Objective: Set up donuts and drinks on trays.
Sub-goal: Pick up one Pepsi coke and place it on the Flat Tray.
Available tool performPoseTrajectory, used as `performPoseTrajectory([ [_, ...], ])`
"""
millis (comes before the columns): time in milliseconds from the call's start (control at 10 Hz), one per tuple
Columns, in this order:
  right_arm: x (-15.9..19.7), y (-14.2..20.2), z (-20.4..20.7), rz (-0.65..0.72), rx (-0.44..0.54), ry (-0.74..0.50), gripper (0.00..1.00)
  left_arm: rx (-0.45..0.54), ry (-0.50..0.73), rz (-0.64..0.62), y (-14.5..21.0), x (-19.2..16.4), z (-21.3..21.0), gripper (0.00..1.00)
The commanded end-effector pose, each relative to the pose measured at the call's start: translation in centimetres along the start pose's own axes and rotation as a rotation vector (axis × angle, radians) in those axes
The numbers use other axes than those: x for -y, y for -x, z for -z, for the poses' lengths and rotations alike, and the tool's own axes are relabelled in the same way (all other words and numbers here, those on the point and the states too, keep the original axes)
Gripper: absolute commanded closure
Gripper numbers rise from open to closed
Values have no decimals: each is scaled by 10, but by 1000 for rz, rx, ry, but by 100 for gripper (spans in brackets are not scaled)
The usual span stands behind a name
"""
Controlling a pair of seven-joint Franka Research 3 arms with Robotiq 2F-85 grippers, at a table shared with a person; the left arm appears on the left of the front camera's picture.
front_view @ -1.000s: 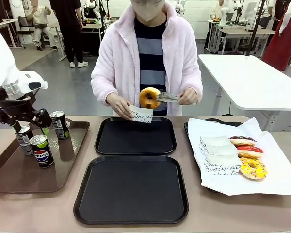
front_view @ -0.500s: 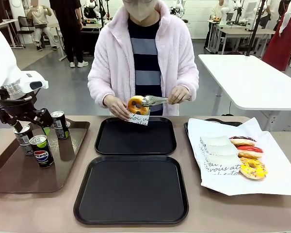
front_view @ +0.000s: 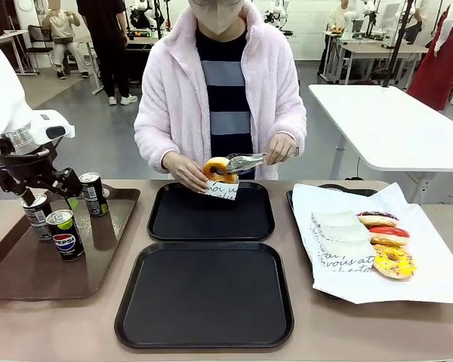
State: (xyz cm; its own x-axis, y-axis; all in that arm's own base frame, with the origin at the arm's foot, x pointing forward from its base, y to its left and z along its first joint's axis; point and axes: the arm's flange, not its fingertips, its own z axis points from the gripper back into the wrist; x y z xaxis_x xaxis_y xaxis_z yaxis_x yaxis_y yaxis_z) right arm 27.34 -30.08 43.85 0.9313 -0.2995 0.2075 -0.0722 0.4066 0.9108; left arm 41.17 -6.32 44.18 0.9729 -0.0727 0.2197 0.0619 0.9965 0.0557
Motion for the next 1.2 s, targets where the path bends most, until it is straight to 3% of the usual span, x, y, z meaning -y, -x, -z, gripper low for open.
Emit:
performPoseTrajectory([
  [0, 1, 0, -1, -1, 4, -10, 0, 36, -10, -18, 7, 4, -2, 0],
  [100, 1, 0, -1, -1, 4, -10, 0, 42, 0, -27, -3, 5, -5, 0],
  [600, 1, 0, -1, -1, 4, -10, 0, -118, 15, -157, -1, 17, 33, 0],
  [1100, 1, 0, -1, -1, 4, -10, 0, -159, 21, -186, -13, 26, 54, 0],
])
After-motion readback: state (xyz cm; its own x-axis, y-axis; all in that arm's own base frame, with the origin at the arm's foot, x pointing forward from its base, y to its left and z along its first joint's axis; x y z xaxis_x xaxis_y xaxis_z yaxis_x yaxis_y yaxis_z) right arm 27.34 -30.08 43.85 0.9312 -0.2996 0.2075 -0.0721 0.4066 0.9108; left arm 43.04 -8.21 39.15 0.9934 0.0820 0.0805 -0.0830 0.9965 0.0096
